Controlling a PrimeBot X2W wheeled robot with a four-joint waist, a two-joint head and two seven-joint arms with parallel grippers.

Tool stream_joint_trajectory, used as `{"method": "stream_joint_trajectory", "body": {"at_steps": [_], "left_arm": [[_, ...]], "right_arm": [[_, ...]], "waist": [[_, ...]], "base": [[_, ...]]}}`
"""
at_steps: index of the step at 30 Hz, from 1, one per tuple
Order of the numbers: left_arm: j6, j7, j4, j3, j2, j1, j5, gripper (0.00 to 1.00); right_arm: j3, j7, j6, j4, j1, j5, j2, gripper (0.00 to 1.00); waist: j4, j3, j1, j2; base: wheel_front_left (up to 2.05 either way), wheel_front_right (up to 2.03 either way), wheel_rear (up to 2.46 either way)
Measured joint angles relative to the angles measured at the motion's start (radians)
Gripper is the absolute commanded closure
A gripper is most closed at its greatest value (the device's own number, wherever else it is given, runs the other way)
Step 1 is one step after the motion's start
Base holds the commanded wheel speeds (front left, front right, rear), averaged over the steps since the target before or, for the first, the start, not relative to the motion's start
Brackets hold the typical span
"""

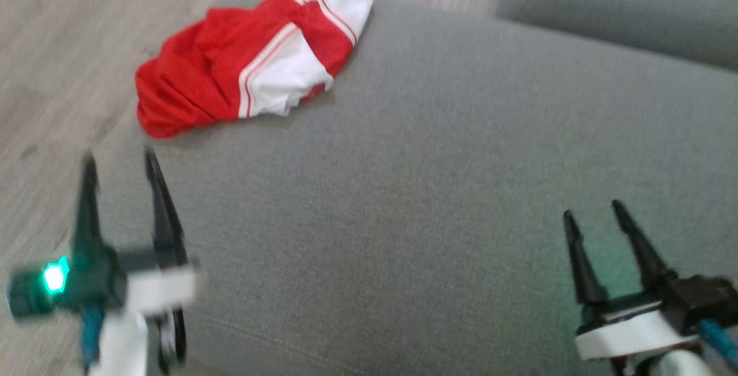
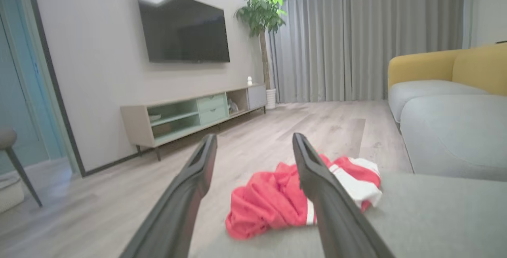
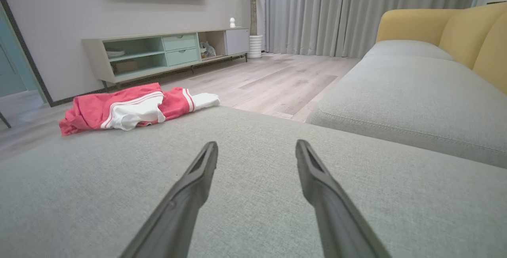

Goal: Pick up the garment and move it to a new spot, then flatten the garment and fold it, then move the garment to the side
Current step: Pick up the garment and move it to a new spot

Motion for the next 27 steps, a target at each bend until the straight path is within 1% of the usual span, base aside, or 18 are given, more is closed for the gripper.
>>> {"method": "stream_joint_trajectory", "body": {"at_steps": [2,3,6,8,9,11,14,16,19,22,24,25,26,27], "left_arm": [[-0.022,0.000,0.013,0.008,0.007,-0.096,0.000,0.00],[-0.022,0.000,0.013,0.008,0.007,-0.096,0.000,0.00],[-0.063,-0.001,0.092,0.012,0.021,-0.255,-0.001,0.00],[-0.086,-0.001,0.202,0.011,0.033,-0.365,-0.002,0.00],[-0.102,-0.001,0.332,0.006,0.040,-0.477,-0.002,0.00],[-0.102,0.014,0.454,0.004,0.042,-0.604,-0.003,0.00],[-0.104,0.110,0.640,0.011,0.020,-0.805,-0.042,0.00],[-0.120,0.175,0.760,0.012,0.008,-0.916,-0.057,0.00],[-0.133,0.227,0.912,0.025,0.005,-1.010,-0.082,0.00],[-0.131,0.283,1.053,0.030,0.023,-1.039,-0.084,0.00],[-0.128,0.283,1.091,0.036,0.045,-1.054,-0.084,0.00],[-0.128,0.282,1.109,0.039,0.061,-1.076,-0.084,0.55],[-0.128,0.279,1.123,0.040,0.076,-1.097,-0.084,1.00],[-0.130,0.240,1.141,0.045,0.091,-1.122,-0.089,1.00]], "right_arm": [[0.000,0.000,0.000,-0.016,-0.019,-0.002,-0.039,0.00],[0.000,0.000,0.000,-0.016,-0.019,-0.002,-0.039,0.00],[-0.001,0.000,0.000,-0.035,-0.075,-0.005,-0.109,0.00],[-0.012,0.000,0.000,-0.054,-0.113,-0.006,-0.148,0.00],[-0.026,0.000,0.000,-0.078,-0.143,-0.006,-0.184,0.00],[-0.042,0.000,0.000,-0.101,-0.164,-0.006,-0.217,0.00],[-0.072,-0.002,0.000,-0.134,-0.181,-0.006,-0.259,0.00],[-0.075,-0.004,0.000,-0.146,-0.188,-0.014,-0.289,0.00],[-0.069,-0.004,0.000,-0.172,-0.221,-0.015,-0.306,0.00],[-0.064,-0.007,0.000,-0.210,-0.261,-0.015,-0.316,0.00],[-0.063,-0.013,0.000,-0.222,-0.280,-0.015,-0.316,0.00],[-0.064,-0.013,0.000,-0.228,-0.288,-0.015,-0.315,0.00],[-0.065,-0.015,0.000,-0.233,-0.296,-0.015,-0.314,0.00],[-0.068,-0.021,0.000,-0.239,-0.310,-0.015,-0.305,0.00]], "waist": [[-0.004,0.042,0.0000,0.0000],[-0.004,0.042,0.0000,0.0000],[-0.015,0.113,0.0003,0.0000],[-0.024,0.163,0.0003,0.0000],[-0.034,0.215,0.0003,0.0000],[-0.044,0.269,0.0004,0.0000],[-0.057,0.348,0.0005,0.0000],[-0.065,0.400,0.0006,-0.0001],[-0.083,0.468,0.0004,-0.0001],[-0.108,0.522,0.0002,-0.0001],[-0.131,0.547,-0.0001,0.0000],[-0.142,0.558,-0.0003,0.0000],[-0.152,0.569,-0.0003,0.0000],[-0.170,0.585,-0.0002,0.0000]], "base": [[0.00,0.00,0.00],[0.00,0.00,0.00],[0.00,0.00,0.00],[0.00,0.00,0.00],[0.00,0.00,0.00],[0.00,0.00,0.00],[0.00,0.00,0.00],[0.00,0.00,0.00],[0.00,0.00,0.00],[0.00,0.00,0.00],[0.00,0.00,0.00],[0.00,0.00,0.00],[0.00,0.00,0.00],[0.00,0.00,0.00]]}}
